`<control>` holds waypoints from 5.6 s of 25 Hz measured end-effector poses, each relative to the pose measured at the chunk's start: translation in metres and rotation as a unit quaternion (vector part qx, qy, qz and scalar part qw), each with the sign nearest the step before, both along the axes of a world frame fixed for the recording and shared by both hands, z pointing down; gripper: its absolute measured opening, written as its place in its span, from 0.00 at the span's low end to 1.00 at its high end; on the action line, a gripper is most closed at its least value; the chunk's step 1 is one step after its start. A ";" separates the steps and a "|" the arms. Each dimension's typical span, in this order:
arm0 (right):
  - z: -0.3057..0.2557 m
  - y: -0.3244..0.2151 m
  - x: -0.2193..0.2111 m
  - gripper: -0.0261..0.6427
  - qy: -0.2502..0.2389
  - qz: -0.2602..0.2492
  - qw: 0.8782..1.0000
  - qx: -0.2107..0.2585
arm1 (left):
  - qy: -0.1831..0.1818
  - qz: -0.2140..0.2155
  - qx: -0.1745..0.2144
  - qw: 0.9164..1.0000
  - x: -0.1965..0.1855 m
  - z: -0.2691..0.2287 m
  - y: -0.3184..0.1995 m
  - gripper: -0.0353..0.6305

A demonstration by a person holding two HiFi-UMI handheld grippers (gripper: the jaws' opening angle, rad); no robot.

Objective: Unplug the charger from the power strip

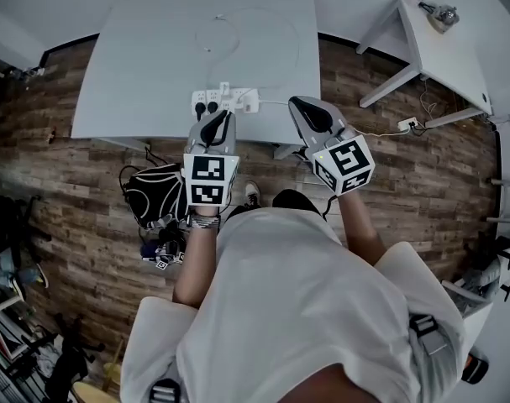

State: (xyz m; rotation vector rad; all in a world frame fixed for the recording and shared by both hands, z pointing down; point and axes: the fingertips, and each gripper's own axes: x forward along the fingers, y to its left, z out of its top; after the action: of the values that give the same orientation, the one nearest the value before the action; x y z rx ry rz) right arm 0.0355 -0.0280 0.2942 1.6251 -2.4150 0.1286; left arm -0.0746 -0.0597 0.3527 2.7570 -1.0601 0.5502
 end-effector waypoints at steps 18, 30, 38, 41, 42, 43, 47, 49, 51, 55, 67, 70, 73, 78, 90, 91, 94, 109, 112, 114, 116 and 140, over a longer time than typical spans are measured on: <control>0.085 -0.048 -0.010 0.04 -0.004 -0.068 0.993 -0.091 | -0.022 -0.017 -0.084 0.996 0.019 0.061 -0.022 0.19; 0.182 -0.075 -0.007 0.04 0.018 -0.150 0.971 -0.183 | -0.045 -0.062 -0.124 0.989 0.033 0.113 -0.039 0.23; 0.235 -0.095 0.003 0.04 0.031 -0.193 0.955 -0.221 | -0.057 -0.094 -0.140 0.984 0.044 0.152 -0.051 0.24; 0.250 -0.100 -0.003 0.04 0.042 -0.216 0.947 -0.232 | -0.066 -0.101 -0.145 0.982 0.045 0.162 -0.056 0.25; 0.255 -0.101 -0.006 0.04 0.048 -0.224 0.944 -0.236 | -0.070 -0.103 -0.147 0.981 0.046 0.167 -0.058 0.26; 0.261 -0.103 -0.008 0.04 0.052 -0.229 0.942 -0.238 | -0.073 -0.104 -0.150 0.980 0.047 0.171 -0.059 0.27; 0.281 -0.112 -0.012 0.04 0.063 -0.243 0.937 -0.243 | -0.079 -0.124 -0.162 0.976 0.049 0.187 -0.065 0.28; 0.289 -0.116 -0.013 0.04 0.073 -0.256 0.933 -0.241 | -0.075 -0.137 -0.166 0.974 0.048 0.192 -0.068 0.28; 0.294 -0.118 -0.012 0.04 0.078 -0.259 0.932 -0.242 | -0.072 -0.145 -0.169 0.972 0.048 0.196 -0.069 0.29; 0.301 -0.121 -0.017 0.04 0.087 -0.268 0.929 -0.239 | -0.058 -0.148 -0.171 0.972 0.045 0.201 -0.070 0.28; 0.309 -0.126 -0.019 0.04 0.080 -0.274 0.926 -0.246 | -0.079 -0.166 -0.171 0.968 0.056 0.224 -0.089 0.29; 0.311 -0.123 -0.018 0.04 0.079 -0.274 0.928 -0.242 | -0.078 -0.180 -0.173 0.965 0.053 0.227 -0.091 0.29; 0.310 -0.123 -0.018 0.04 0.076 -0.271 0.930 -0.236 | -0.071 -0.190 -0.172 0.964 0.053 0.227 -0.091 0.27; 0.310 -0.125 -0.016 0.04 0.070 -0.265 0.933 -0.234 | -0.057 -0.194 -0.175 0.964 0.053 0.226 -0.092 0.27; 0.310 -0.123 -0.018 0.04 0.063 -0.261 0.934 -0.235 | -0.091 -0.170 -0.165 0.967 0.055 0.226 -0.091 0.27; 0.310 -0.123 -0.018 0.04 0.063 -0.261 0.934 -0.235 | -0.082 -0.172 -0.169 0.967 0.054 0.226 -0.091 0.27; 0.310 -0.123 -0.019 0.04 0.061 -0.261 0.935 -0.233 | -0.065 -0.172 -0.177 0.967 0.051 0.227 -0.090 0.27; 0.310 -0.122 -0.020 0.04 0.055 -0.264 0.934 -0.234 | -0.084 -0.162 -0.164 0.969 0.052 0.226 -0.090 0.27; 0.309 -0.122 -0.020 0.04 0.055 -0.264 0.934 -0.234 | -0.048 -0.175 -0.183 0.966 0.049 0.226 -0.091 0.27; 0.309 -0.122 -0.020 0.04 0.054 -0.265 0.934 -0.234 | -0.032 -0.180 -0.191 0.964 0.049 0.224 -0.092 0.27; 0.309 -0.122 -0.019 0.04 0.053 -0.265 0.934 -0.232 | -0.029 -0.180 -0.193 0.964 0.049 0.224 -0.092 0.27; 0.308 -0.122 -0.019 0.04 0.051 -0.265 0.936 -0.225 | -0.007 -0.192 -0.194 0.962 0.048 0.222 -0.092 0.27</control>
State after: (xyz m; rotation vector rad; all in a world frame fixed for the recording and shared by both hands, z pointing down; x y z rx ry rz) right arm 0.0163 -0.1495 0.6027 0.7404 -2.4130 0.4483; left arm -0.0265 -0.1515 0.5743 2.1446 -1.2876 0.6390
